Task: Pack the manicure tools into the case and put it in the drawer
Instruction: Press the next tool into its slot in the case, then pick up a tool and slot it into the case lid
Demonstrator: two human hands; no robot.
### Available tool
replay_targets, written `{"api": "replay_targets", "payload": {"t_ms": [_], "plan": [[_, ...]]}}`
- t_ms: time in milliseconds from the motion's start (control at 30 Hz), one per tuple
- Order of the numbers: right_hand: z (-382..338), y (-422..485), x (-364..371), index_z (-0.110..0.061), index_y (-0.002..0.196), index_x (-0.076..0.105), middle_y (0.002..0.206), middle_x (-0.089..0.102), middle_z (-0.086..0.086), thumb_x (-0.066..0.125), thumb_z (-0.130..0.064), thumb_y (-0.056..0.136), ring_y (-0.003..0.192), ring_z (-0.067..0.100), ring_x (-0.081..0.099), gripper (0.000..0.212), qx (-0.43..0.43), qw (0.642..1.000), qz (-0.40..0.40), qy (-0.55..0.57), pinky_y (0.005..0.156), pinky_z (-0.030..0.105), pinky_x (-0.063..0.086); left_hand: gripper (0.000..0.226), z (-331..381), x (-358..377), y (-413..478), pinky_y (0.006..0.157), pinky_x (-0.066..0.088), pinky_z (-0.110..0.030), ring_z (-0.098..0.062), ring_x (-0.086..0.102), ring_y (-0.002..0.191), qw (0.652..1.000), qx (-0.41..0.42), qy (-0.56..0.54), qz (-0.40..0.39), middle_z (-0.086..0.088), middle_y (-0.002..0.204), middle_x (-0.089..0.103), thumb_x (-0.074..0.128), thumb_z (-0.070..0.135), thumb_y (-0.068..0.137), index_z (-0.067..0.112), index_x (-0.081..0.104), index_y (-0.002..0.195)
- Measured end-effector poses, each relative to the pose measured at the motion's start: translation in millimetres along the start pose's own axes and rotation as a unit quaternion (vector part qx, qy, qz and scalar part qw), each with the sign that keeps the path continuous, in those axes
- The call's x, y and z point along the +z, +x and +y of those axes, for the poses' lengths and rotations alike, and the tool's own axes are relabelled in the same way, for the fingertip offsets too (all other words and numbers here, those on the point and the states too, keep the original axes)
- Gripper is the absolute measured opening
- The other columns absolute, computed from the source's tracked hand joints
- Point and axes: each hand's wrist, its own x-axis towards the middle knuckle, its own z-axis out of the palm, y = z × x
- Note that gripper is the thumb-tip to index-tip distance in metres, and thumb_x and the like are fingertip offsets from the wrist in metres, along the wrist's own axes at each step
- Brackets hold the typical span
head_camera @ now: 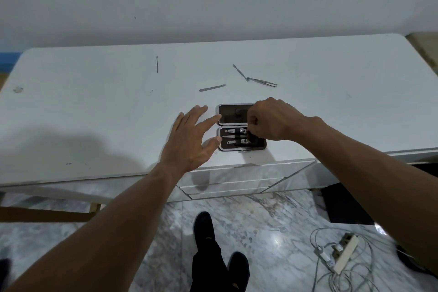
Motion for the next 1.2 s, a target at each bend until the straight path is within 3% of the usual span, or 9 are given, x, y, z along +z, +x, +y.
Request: {"api": "replay_targets", "payload": {"t_ms": [367,533,633,800,900,1000,1200], "plan": [[-14.8,43.8,-22.8,-0.020,0.083,0.065,0.093,0.072,0.008,0.051,-0.019,0.081,0.087,0.031,0.065,0.015,0.012,0.999,0.028,0.041,0.075,0.037,0.054,0.055,6.1,-6.0,-1.1,0.119,0.017,-0.042,-0.015,0.029,0.143,1.000,-0.011,0.003,-0.014,0.000,0.151,0.042,0.039,0.053,0.091,0.035,0.043,0.143],[-27.0,77.5,-35.8,-0.016,0.092,0.068,0.098,0.070,0.013,0.053,-0.017,0.082,0.089,0.034,0.064,0.018,0.025,0.997,0.049,0.047,0.076,0.035,0.052,0.056,5.5,-9.1,0.8,0.118,0.022,-0.044,-0.017,0.034,0.142,1.000,-0.014,-0.005,-0.008,0.002,0.149,0.044,0.047,0.047,0.090,0.032,0.044,0.144],[-21.3,93.0,-40.0,-0.010,0.100,0.066,0.102,0.067,0.015,0.051,-0.014,0.083,0.092,0.036,0.063,0.023,0.061,0.996,0.063,0.019,0.079,0.038,0.054,0.054,4.5,-9.7,1.5,0.118,0.023,-0.045,-0.015,0.034,0.142,0.999,-0.028,-0.033,-0.003,0.003,0.149,0.044,0.050,0.046,0.089,0.033,0.048,0.141],[7.4,103.4,-41.2,-0.007,0.105,0.062,0.102,0.064,0.016,0.055,-0.007,0.079,0.092,0.039,0.062,0.027,0.133,0.987,0.084,-0.023,0.071,0.035,0.047,0.054,2.5,-7.1,2.1,0.117,0.025,-0.045,-0.015,0.034,0.141,0.999,-0.019,-0.031,0.004,0.004,0.149,0.044,0.046,0.051,0.088,0.034,0.050,0.139],[16.4,107.1,-39.2,-0.005,0.098,0.059,0.095,0.061,0.014,0.059,-0.007,0.079,0.089,0.038,0.062,0.019,0.155,0.984,0.082,-0.029,0.068,0.033,0.043,0.055,2.0,-5.4,2.0,0.118,0.023,-0.044,-0.015,0.034,0.142,0.999,-0.021,-0.038,0.007,0.004,0.149,0.044,0.046,0.051,0.087,0.034,0.050,0.139],[19.1,109.3,-37.8,-0.009,0.081,0.047,0.071,0.046,0.007,0.058,-0.002,0.078,0.079,0.034,0.057,0.014,0.159,0.984,0.072,-0.032,0.064,0.032,0.041,0.054,0.9,-5.5,2.9,0.118,0.023,-0.044,-0.016,0.033,0.142,0.999,-0.019,-0.035,0.006,0.004,0.149,0.044,0.047,0.051,0.087,0.035,0.050,0.139],[22.1,103.2,-34.9,-0.009,0.080,0.043,0.070,0.044,0.007,0.057,-0.001,0.077,0.069,0.030,0.048,0.017,0.158,0.984,0.074,-0.033,0.062,0.031,0.039,0.054,0.4,-5.5,5.4,0.117,0.022,-0.043,-0.016,0.034,0.141,1.000,-0.021,-0.021,0.005,0.005,0.149,0.044,0.051,0.049,0.086,0.036,0.049,0.139]]}}
